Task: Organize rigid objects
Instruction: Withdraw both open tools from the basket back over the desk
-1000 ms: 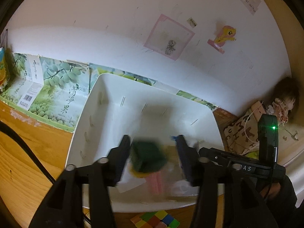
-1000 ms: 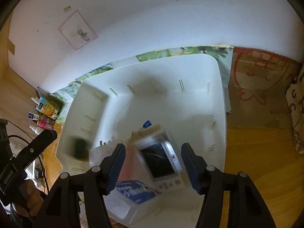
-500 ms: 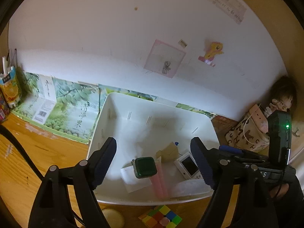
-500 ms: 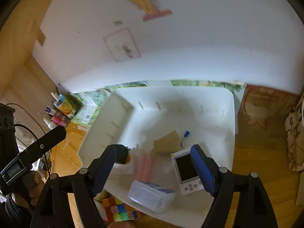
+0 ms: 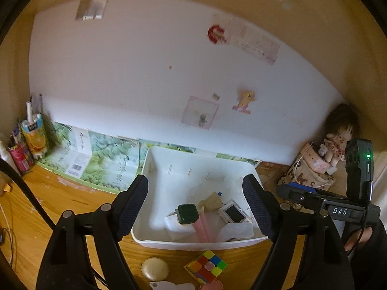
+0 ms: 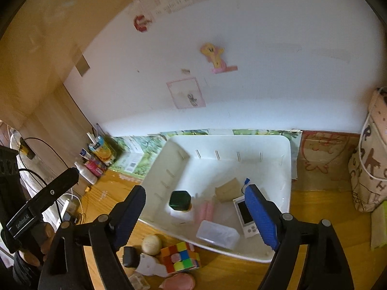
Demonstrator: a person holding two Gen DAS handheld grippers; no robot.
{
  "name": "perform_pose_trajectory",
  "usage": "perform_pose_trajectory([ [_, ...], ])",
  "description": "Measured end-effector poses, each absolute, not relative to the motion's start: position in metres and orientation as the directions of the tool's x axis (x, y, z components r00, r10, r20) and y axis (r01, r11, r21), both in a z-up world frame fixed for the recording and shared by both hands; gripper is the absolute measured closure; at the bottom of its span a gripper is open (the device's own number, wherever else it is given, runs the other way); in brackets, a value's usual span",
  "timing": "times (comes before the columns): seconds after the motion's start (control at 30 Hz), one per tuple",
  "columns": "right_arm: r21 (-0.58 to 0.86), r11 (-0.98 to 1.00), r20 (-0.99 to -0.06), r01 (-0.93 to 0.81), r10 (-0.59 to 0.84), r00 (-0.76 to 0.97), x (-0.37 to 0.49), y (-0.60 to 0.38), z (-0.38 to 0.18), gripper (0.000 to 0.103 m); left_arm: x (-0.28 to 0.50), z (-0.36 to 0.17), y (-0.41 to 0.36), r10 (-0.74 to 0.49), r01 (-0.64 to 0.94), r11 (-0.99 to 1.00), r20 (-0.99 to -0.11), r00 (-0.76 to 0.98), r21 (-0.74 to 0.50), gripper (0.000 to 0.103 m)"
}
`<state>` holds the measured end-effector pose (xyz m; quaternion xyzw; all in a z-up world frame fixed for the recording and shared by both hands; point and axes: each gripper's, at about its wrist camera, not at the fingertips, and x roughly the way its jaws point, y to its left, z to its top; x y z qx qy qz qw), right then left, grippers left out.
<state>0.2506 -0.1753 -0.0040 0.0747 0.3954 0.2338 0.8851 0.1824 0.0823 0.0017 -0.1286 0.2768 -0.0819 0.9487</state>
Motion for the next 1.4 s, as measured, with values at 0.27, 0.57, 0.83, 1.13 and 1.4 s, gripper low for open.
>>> perform_pose_trajectory([
  [0.27,0.294,0.886,-0.630,-0.358,0.461,0.625,0.195,-0.170,0.015,0.018,0.131,0.021,0.091,-0.225,0.096,0.955,-0.470,0.854,-0.282,0.020],
  [0.57,0.283,0.902,-0.562,-0.325,0.431,0.706,0.134,-0.160,0.017,0.018,0.079,0.022,0.096,-0.226,0.131,0.967,-0.495,0.839,-0.219,0.020],
  [0.83,0.277,0.912,-0.539,-0.302,0.408,0.737,0.102,-0.153,0.007,0.018,0.066,0.012,0.096,-0.197,0.131,0.979,-0.548,0.813,-0.157,0.020],
  [1.13,0.312,0.913,-0.464,-0.261,0.386,0.797,0.077,-0.142,-0.012,0.018,0.078,-0.003,0.112,-0.209,0.139,0.977,-0.620,0.757,-0.160,0.020],
  [1.4,0.318,0.929,-0.470,-0.188,0.327,0.820,0.059,-0.119,-0.036,0.018,0.096,-0.013,0.135,-0.251,0.200,0.968,-0.685,0.684,-0.154,0.020],
])
